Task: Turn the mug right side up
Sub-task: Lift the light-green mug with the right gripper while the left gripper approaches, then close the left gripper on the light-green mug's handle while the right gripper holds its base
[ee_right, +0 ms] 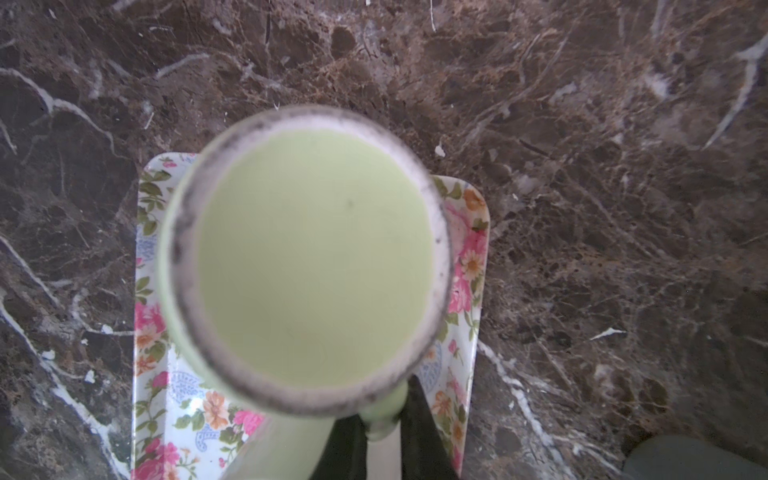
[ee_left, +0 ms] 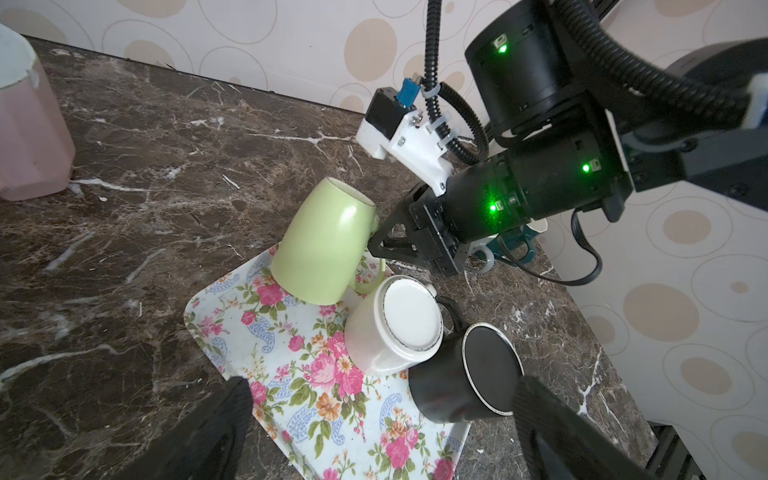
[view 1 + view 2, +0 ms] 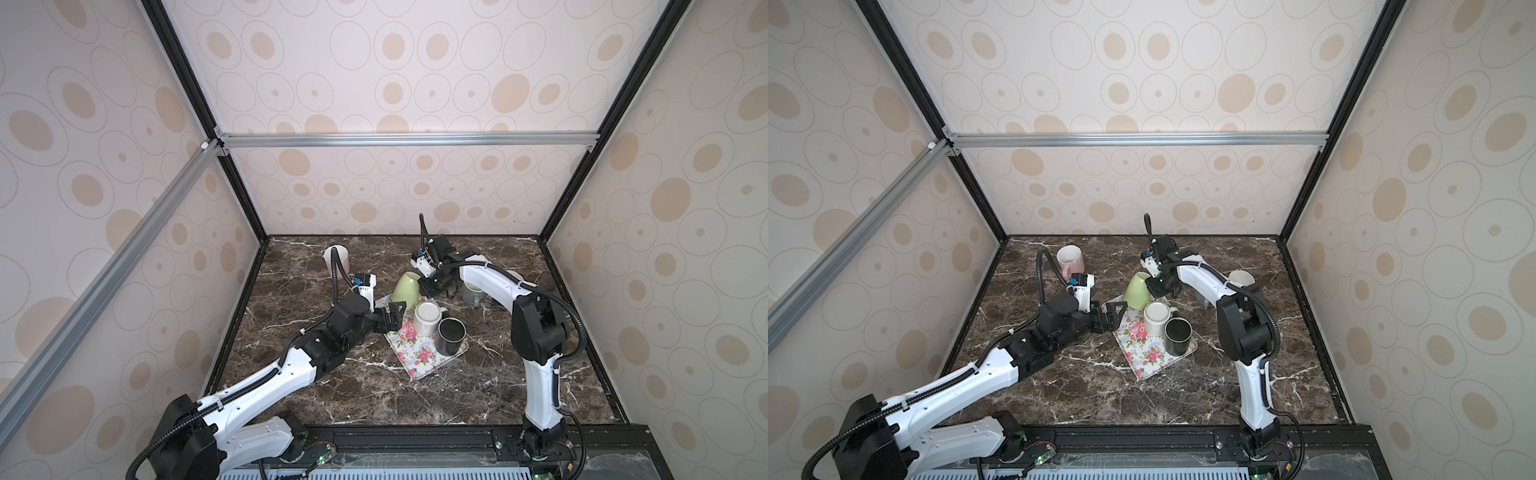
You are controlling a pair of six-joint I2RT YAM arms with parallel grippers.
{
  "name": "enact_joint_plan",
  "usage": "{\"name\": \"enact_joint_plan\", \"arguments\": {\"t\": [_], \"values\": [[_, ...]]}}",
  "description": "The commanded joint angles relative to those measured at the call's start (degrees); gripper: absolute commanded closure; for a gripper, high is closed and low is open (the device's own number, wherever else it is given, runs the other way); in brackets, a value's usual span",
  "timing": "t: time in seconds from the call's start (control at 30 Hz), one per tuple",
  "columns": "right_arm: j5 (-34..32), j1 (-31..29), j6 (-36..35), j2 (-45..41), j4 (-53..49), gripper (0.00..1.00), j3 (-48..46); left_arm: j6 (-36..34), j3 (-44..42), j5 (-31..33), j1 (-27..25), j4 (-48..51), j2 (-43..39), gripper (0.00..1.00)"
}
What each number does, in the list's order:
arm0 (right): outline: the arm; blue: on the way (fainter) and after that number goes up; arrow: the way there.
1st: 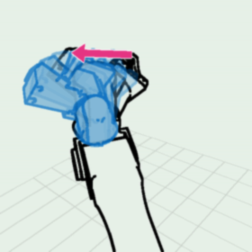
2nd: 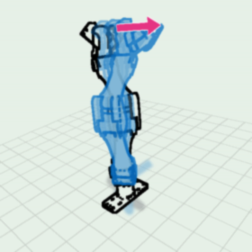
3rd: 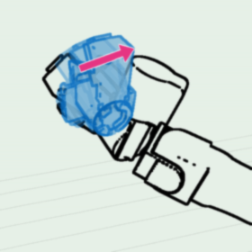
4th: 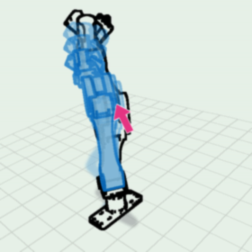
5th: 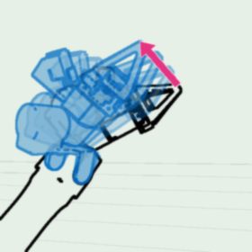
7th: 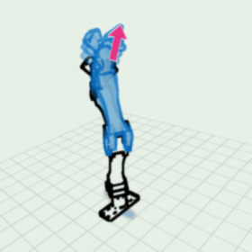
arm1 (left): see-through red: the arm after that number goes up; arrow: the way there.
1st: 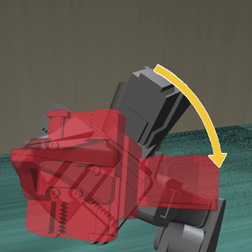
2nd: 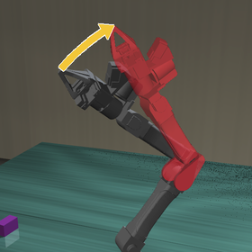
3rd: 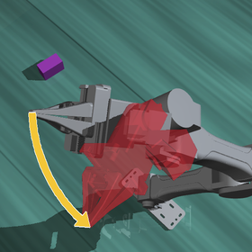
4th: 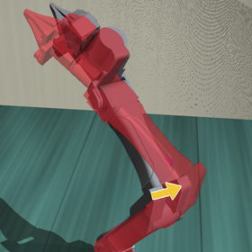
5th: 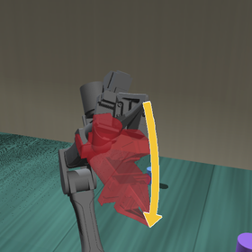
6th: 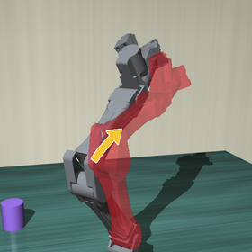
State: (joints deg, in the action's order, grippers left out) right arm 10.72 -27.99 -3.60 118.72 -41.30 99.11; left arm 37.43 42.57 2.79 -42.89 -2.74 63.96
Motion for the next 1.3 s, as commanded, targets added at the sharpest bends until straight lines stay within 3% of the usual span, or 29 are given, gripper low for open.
{"name": "enact_joint_plan", "arguments": {"t": [0.0,0.33,0.83,1.27], "values": [[3.4,-0.2,2.1,-3.6,2.6,1.00,0.3,-0.4,1.1,0.0,-0.3,-1.7,-0.1,0.02],[4.9,-0.2,5.1,-4.9,3.6,1.00,-0.1,-0.2,0.3,-0.5,-0.4,-3.0,1.1,0.02],[1.9,-0.1,11.2,-8.3,1.7,1.00,1.8,0.7,0.5,-2.3,-0.4,-6.0,3.7,0.02],[-3.4,0.6,19.5,-8.7,-6.9,1.00,8.2,2.2,3.8,-6.4,-0.3,-11.4,9.4,0.02]]}}
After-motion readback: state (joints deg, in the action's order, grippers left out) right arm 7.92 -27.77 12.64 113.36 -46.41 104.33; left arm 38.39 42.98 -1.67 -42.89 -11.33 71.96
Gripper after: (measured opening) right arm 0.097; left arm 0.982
